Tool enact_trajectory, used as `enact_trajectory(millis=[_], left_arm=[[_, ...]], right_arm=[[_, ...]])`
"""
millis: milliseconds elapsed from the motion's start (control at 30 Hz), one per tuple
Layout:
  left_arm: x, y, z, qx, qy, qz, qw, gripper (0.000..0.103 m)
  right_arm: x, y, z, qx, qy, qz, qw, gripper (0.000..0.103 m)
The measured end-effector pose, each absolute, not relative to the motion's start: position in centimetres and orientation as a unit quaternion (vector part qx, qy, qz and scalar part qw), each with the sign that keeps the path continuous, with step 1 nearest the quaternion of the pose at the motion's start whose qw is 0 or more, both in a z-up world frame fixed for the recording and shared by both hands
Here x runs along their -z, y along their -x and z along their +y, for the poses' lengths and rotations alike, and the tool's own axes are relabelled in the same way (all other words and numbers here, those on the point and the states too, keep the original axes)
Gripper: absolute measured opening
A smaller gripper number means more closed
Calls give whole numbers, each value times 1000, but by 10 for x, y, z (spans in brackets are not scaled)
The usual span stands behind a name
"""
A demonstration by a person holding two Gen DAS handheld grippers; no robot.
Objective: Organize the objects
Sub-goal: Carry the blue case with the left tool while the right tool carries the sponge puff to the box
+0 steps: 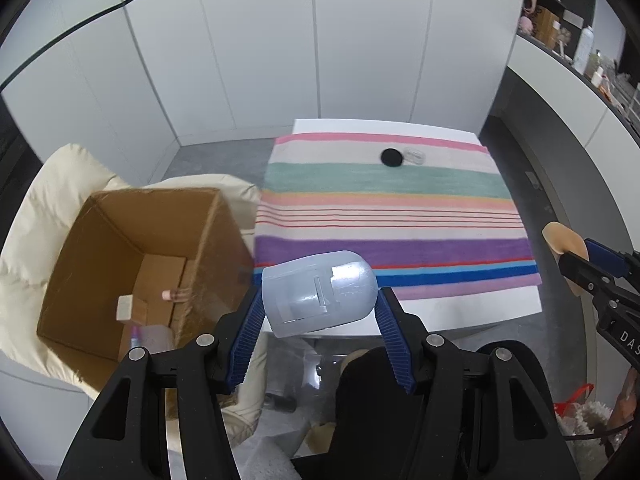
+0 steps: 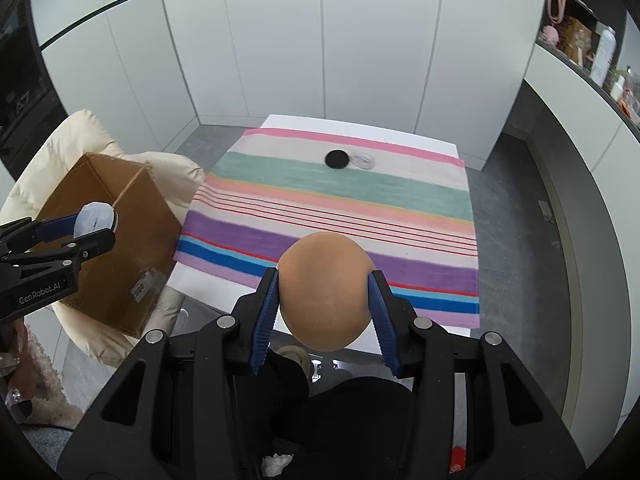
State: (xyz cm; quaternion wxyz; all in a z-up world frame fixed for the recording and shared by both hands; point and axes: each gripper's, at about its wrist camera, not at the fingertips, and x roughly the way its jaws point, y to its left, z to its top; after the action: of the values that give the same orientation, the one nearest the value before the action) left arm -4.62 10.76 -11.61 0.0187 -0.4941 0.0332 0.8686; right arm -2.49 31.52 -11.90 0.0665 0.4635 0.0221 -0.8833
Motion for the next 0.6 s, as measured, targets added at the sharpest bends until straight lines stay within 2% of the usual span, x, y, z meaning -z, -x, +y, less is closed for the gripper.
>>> enact_trajectory(millis=[267, 600], left_arm=[[119, 21, 31, -866, 497, -5, -52, 58], [121, -36, -82, -852, 495, -69, -158, 58]], right_arm=[[115, 32, 251, 880, -454, 46, 131, 47], [118, 20, 116, 850, -445, 107, 260, 47]])
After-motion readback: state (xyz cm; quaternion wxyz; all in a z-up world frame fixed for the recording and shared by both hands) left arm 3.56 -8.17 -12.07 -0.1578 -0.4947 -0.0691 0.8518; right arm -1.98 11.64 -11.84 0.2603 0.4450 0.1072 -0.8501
